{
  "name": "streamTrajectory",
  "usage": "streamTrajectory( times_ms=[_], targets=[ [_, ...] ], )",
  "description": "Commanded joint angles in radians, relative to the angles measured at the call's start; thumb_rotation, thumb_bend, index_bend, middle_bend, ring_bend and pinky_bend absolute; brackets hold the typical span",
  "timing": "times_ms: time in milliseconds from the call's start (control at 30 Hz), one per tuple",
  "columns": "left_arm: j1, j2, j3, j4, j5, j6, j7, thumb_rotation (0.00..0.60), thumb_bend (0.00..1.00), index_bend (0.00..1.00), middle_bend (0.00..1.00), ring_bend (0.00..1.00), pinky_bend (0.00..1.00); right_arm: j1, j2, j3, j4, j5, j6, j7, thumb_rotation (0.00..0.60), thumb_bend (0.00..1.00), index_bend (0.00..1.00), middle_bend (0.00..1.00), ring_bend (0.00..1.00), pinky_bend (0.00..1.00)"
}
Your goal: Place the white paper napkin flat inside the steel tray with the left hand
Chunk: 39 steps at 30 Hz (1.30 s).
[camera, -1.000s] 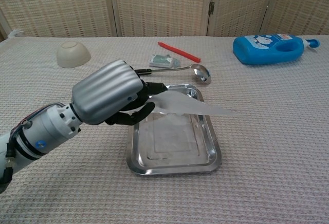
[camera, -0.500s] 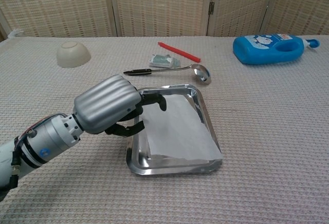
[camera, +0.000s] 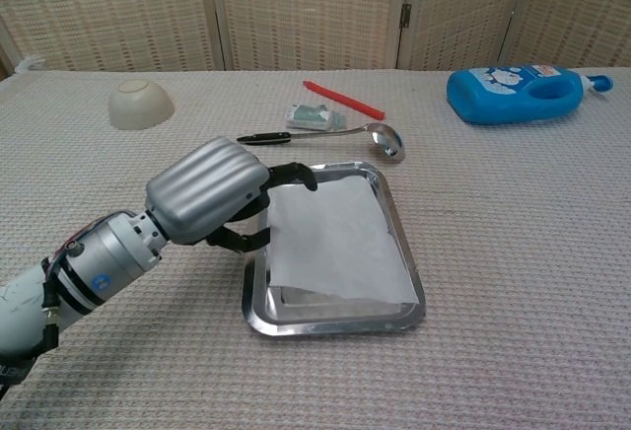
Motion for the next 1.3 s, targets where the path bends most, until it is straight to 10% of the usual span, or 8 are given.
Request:
streamTrajectory(
  times_ms=[33,1300],
  targets=[
    [-0.003,0.002,-0.008,0.008,-0.01,-0.009,0.004,0.6,0.38,0.31,1.0,1.0,1.0,0.002,-0.001,0.001,0.002,0.003,-0.005,-0.002,0.6,0.43,0.0,0.0,0.0,0.0],
    [0.019,0.103,-0.01,-0.239,0.001,0.009,0.207,0.6,0.09,0.22,1.0,1.0,1.0,-0.001,-0.001,-0.006,-0.006,-0.032,0.014,-0.001,0.6,0.43,0.0,0.0,0.0,0.0]
  ],
)
